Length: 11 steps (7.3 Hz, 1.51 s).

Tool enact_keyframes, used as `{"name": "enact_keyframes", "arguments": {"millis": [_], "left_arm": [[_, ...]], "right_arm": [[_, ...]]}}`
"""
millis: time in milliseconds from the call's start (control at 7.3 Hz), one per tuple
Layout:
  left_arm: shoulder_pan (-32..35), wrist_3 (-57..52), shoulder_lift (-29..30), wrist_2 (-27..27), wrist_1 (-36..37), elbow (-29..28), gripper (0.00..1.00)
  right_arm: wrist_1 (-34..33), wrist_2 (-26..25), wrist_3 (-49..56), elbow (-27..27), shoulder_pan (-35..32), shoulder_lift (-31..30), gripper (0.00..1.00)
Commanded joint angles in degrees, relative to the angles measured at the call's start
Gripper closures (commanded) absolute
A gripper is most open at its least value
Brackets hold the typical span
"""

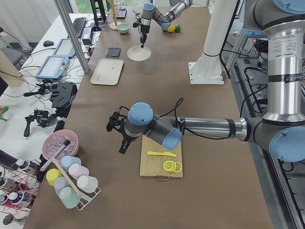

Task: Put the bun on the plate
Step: 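Slide the white plate with the right gripper toward the table center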

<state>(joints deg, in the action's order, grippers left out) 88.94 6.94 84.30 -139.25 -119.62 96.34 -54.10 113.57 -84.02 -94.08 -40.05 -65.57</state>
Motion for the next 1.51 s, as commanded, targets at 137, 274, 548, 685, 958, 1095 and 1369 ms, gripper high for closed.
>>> {"name": "enact_keyframes", "arguments": {"millis": [137,274,548,685,958,1095,1369], "left_arm": [[0.0,0.09,-0.1,0.03,0.0,-0.72,0.02],[0.0,0.09,-0.1,0.03,0.0,-0.8,0.02],[-0.08,1.57,-0.01,-0.06,0.0,-0.72,0.02],[-0.09,3.06,-0.01,-0.06,0.0,-0.46,0.02],[-0.09,3.51,0.17,-0.06,0.0,-0.54,0.02],[-0.26,5.6,0.34,-0.14,-0.17,-0.11,0.02],[-3.31,15.68,0.43,0.03,-6.46,0.16,0.02]], "right_arm": [[0.04,-10.45,-1.59,1.18,9.87,4.14,1.0],[0.04,-12.74,-1.59,1.27,12.25,4.4,1.0],[0.04,-12.85,-1.59,1.27,12.89,4.23,1.0],[0.04,-12.76,-1.5,1.44,12.8,4.05,1.0],[0.04,-12.5,-1.41,2.5,12.1,3.96,1.0],[0.04,-12.32,-1.5,2.5,11.75,3.96,0.66],[-0.04,-12.32,-1.59,2.33,11.66,3.61,0.0]]}}
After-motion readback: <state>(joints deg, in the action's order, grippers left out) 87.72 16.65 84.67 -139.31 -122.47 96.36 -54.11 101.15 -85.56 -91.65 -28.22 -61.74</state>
